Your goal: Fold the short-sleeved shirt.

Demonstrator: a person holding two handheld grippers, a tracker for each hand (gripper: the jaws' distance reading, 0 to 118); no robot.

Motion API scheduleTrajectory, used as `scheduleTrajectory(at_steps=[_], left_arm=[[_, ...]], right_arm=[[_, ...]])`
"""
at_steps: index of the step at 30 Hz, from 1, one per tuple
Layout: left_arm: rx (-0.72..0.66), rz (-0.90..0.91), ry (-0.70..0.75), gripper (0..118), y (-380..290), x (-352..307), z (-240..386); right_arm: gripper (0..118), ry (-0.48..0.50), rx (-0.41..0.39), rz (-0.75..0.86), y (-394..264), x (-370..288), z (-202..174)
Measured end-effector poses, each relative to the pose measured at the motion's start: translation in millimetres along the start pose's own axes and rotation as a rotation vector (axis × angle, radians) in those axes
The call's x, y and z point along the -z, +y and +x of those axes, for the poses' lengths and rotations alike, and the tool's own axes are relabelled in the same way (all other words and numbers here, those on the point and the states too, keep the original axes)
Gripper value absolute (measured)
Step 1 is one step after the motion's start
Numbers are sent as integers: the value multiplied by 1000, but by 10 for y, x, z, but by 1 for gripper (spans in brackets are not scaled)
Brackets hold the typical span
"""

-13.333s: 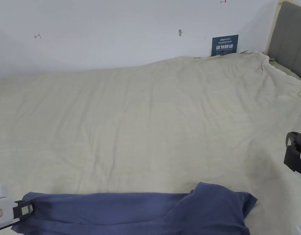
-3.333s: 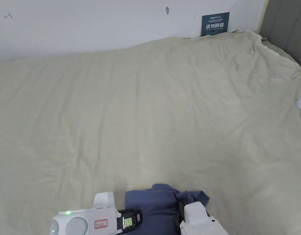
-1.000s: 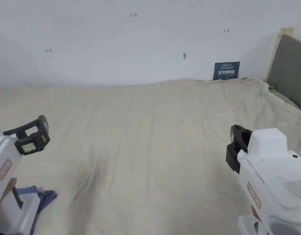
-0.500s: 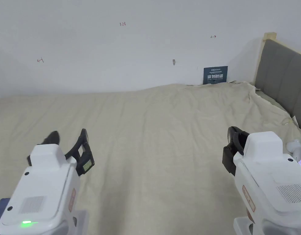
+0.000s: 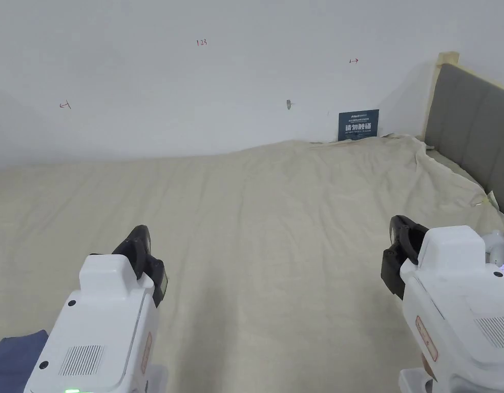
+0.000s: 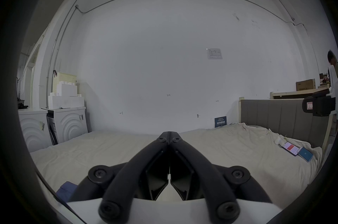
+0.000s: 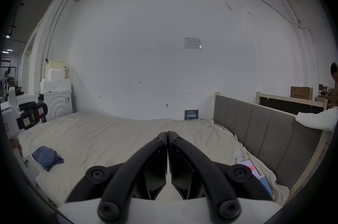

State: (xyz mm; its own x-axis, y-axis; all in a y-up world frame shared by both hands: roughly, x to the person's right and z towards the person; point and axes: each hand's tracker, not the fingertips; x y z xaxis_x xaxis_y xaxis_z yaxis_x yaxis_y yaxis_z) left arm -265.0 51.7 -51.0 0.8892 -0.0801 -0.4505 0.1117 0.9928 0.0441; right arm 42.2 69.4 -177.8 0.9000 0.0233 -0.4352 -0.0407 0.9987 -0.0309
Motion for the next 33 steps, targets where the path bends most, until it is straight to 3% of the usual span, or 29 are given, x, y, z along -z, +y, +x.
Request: scheduleTrajectory(at_steps=[33], left_arm=[[-3, -2, -16, 0, 8, 62, -59]], right_arm=[[0, 5, -11, 13, 121, -31, -117]])
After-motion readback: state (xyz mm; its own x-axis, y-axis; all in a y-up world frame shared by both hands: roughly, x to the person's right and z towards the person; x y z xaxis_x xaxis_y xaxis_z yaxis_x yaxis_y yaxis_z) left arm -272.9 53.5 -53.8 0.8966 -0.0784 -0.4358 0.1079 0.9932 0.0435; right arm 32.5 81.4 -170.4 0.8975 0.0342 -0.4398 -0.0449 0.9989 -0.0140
